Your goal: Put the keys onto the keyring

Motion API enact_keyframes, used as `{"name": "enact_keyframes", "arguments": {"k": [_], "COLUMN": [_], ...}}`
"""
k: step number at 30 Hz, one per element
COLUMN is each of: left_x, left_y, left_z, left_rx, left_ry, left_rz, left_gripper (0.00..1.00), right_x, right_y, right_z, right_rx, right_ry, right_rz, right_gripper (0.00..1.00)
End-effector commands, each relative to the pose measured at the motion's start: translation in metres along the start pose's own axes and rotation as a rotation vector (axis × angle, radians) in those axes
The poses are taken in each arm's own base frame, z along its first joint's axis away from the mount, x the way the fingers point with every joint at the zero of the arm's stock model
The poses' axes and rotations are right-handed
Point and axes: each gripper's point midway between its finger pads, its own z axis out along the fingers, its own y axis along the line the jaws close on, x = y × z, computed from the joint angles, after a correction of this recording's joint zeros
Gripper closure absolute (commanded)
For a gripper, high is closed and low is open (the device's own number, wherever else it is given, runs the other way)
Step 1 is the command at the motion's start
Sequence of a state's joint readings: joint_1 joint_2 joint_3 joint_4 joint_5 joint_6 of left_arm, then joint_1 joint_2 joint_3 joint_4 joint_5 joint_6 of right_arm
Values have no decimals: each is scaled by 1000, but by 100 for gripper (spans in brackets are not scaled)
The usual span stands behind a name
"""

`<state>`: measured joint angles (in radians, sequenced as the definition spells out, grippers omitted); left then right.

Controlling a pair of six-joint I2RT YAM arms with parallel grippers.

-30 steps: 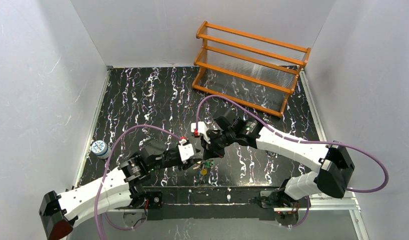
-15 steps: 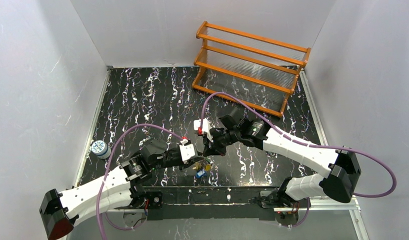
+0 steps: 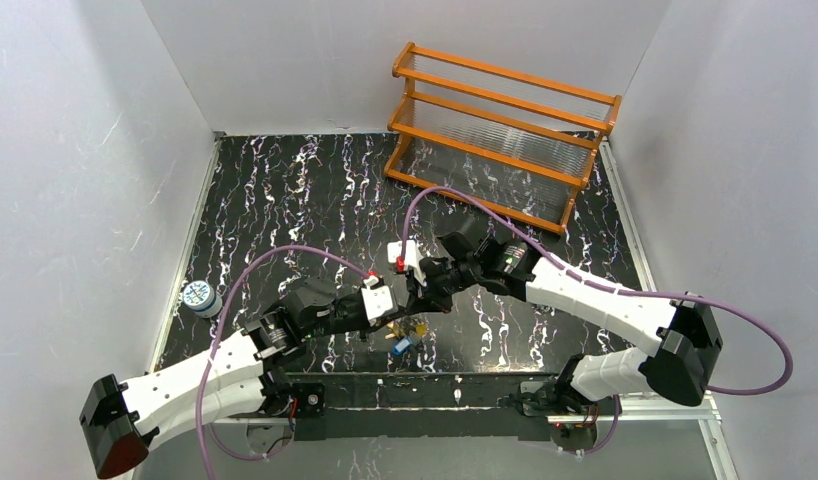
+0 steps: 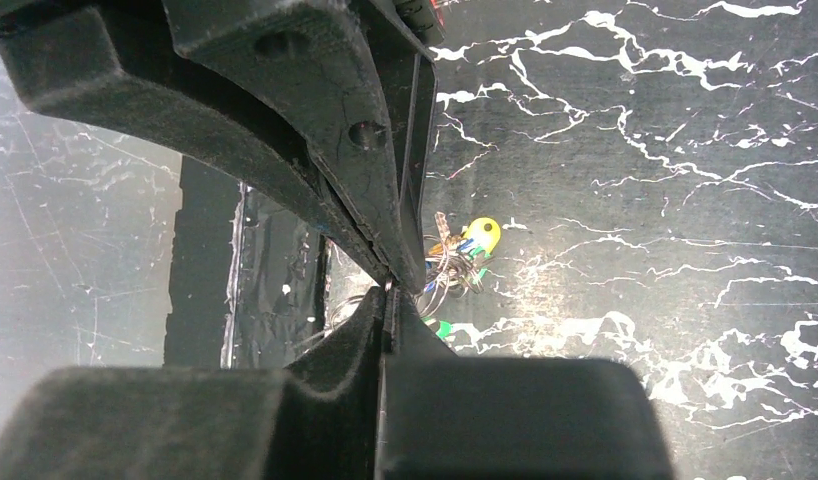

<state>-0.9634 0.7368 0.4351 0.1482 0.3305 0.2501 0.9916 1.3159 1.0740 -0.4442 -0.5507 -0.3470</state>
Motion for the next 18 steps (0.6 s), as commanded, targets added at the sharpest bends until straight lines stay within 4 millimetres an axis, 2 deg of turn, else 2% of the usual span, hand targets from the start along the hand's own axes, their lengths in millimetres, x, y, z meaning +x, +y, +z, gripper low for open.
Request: {"name": "enact_keyframes", "arguments": {"k": [1,3,5,8,11,15,18], "left_x": [-29,-32,-37,-44,-52,-71,-76], "left_y": [2,4,6,6,3,1,-1], "left_z": [-5,-8,-12,-17,-22,-34,-38], "left_rx": [-10,-30,-56,-80,-87,-99,-97], "left_ry": [-98,-127,-168,-253,-361,-529,-576], "left_rz": [16,12,6,-11,-17,-11,-7], "left_gripper": [100,100,100,100,100,100,100], "right_x": [-19,-22,-26,-36,-49,-57,-60], "right_y": [-4,-7,-12,-16,-11,8,20], "right_z": [-3,-5,-8,-18,-29,-36,-40], "right_rx": [38,66,107,173,190,128,87], "right_ry": [-75,-100,-132,-193,-275,-362,-411], "right_rz": [-58,-60,-63,-67,-97,-177,-231], "right_gripper": [85,69,64,63,63,62,67]}}
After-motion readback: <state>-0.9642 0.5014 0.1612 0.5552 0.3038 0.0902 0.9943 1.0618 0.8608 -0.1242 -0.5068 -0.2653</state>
